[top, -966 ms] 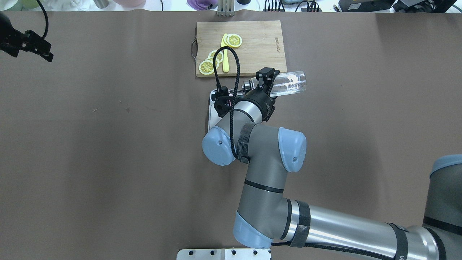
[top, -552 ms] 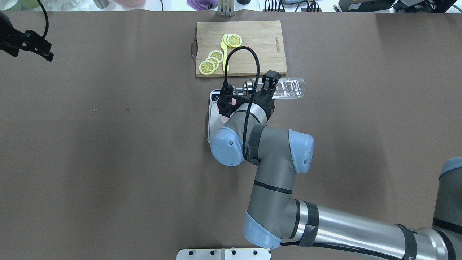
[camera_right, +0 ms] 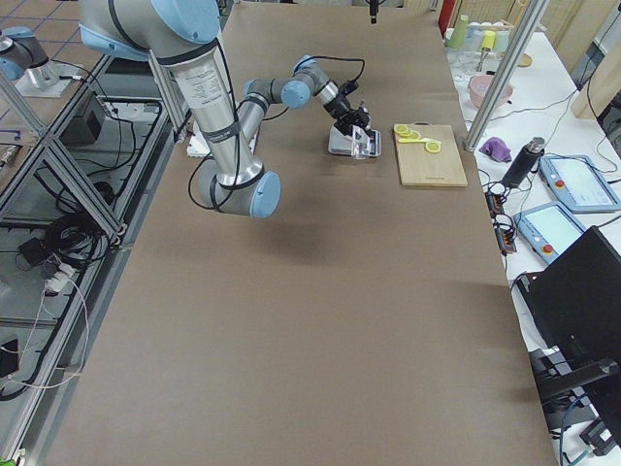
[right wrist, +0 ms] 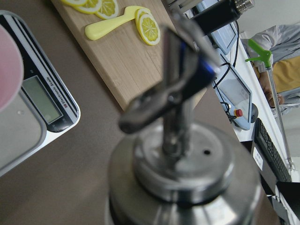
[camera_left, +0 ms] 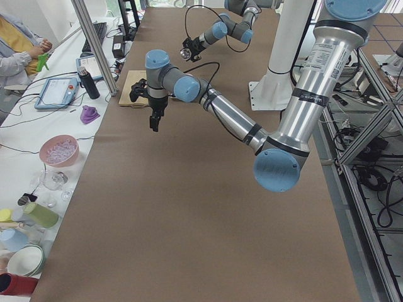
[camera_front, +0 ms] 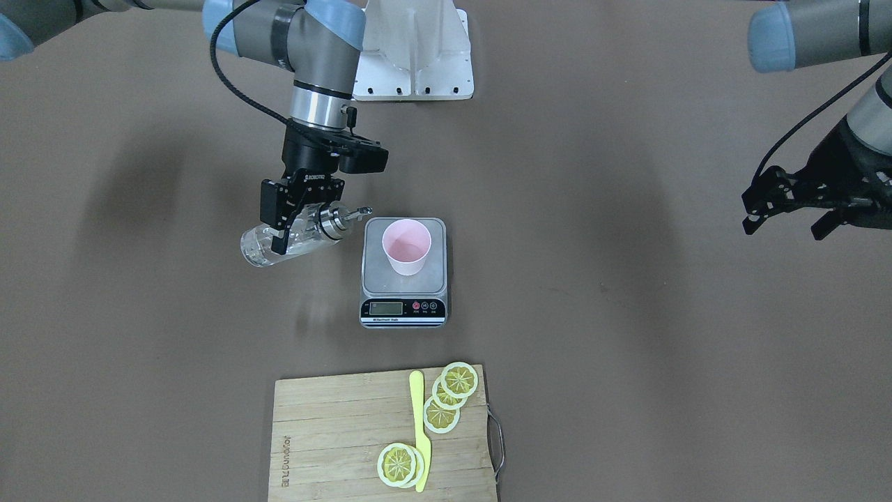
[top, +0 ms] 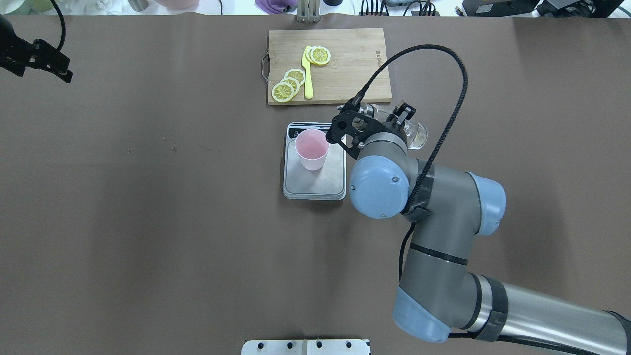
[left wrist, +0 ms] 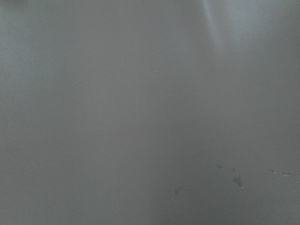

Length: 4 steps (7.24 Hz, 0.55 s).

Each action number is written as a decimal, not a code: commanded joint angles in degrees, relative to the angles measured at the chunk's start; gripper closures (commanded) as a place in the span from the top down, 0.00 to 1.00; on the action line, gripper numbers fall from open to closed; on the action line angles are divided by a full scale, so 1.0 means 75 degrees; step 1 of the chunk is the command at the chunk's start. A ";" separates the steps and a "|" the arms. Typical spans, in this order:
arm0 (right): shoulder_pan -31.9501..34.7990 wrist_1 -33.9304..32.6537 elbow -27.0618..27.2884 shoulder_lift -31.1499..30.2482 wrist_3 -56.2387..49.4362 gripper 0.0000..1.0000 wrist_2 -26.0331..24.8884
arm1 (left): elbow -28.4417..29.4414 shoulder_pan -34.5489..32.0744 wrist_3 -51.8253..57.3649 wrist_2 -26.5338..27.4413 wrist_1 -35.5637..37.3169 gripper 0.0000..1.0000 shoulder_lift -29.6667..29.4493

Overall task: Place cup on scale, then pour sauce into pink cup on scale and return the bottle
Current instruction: 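Tilt the bottle upright and move it away from the cup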

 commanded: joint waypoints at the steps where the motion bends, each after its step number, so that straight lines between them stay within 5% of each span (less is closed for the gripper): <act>1: 0.0733 0.0351 0.0405 -0.0311 0.0436 0.00 0.1381 | -0.0009 -0.0001 -0.0009 0.0001 0.0001 0.97 0.0005; 4: 0.1588 0.3683 0.0628 -0.2298 0.1419 0.00 0.2566 | 0.0026 0.0010 -0.0020 0.0012 0.0001 0.97 0.0005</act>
